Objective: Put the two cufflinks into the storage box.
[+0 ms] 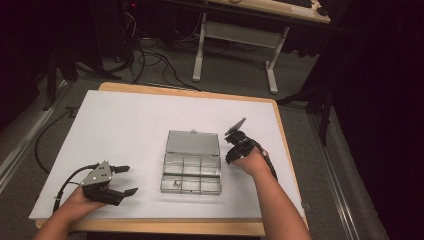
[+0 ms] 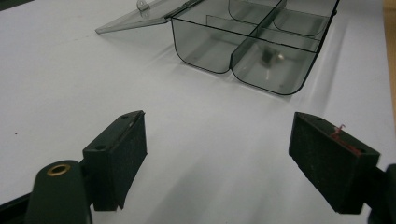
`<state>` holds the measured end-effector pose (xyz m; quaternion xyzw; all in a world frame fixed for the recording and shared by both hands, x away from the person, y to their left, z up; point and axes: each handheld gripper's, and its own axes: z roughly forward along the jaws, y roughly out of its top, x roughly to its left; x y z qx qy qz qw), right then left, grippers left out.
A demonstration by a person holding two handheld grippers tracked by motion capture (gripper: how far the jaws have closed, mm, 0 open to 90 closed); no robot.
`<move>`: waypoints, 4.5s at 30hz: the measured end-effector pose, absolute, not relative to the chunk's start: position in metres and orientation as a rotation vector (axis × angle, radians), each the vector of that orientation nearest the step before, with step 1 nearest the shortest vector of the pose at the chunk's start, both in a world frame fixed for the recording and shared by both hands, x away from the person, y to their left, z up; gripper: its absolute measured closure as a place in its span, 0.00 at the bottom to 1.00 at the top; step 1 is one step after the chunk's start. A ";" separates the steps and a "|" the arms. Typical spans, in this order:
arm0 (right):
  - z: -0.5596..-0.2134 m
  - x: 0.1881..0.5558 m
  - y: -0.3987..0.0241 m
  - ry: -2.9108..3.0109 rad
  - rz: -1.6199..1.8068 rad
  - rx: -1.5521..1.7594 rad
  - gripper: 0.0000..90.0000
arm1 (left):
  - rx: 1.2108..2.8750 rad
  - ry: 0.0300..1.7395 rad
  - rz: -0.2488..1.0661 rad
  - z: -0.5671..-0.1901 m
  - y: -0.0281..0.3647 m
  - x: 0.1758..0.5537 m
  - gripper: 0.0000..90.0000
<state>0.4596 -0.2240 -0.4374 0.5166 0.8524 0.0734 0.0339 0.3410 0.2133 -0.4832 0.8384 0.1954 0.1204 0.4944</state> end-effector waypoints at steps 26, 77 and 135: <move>-0.438 0.468 -0.221 2.638 0.176 1.546 0.88 | 2.032 0.474 0.291 -0.483 0.213 0.341 0.22; -0.424 0.446 -0.216 2.782 0.139 1.483 0.93 | 2.034 0.475 0.289 -0.483 0.213 0.341 0.22; -0.370 0.400 -0.189 2.800 0.207 1.323 0.99 | 2.039 0.475 0.302 -0.483 0.212 0.340 0.22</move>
